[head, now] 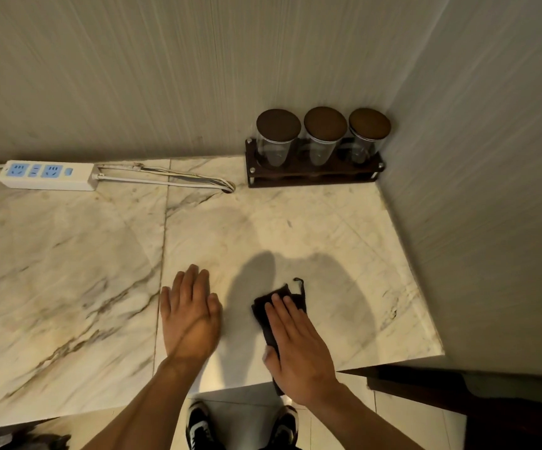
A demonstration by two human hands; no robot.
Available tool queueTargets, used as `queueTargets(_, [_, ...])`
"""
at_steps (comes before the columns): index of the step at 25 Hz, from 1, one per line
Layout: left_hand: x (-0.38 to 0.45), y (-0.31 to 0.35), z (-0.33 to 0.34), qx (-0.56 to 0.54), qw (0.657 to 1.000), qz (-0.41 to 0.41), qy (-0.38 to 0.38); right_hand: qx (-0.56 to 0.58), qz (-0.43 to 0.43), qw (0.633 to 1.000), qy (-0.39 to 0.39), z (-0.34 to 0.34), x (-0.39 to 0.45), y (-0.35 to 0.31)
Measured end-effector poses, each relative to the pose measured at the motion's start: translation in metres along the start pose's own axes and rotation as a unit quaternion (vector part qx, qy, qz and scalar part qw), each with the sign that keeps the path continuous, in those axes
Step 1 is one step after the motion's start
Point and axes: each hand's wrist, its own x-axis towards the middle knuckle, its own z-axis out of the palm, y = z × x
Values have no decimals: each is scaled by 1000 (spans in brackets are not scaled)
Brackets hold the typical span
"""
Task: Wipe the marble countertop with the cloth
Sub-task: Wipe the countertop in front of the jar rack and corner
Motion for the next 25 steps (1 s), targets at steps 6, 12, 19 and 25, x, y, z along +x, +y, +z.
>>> queueTargets(6, [7,24,18,0,1000,25,-13,-38,-164,981,-97,-21,5,46])
queueTargets(12, [6,30,24,26,999,7,-21,-79,-269,947,-157,-36,30,76])
queueTargets(19, [6,32,25,58,998,4,-21,-77,-280,945,-151,-41,68,92])
queueTargets(25, [7,33,25,70,997,4,-25,-76,-286,943,-152,-46,104,98])
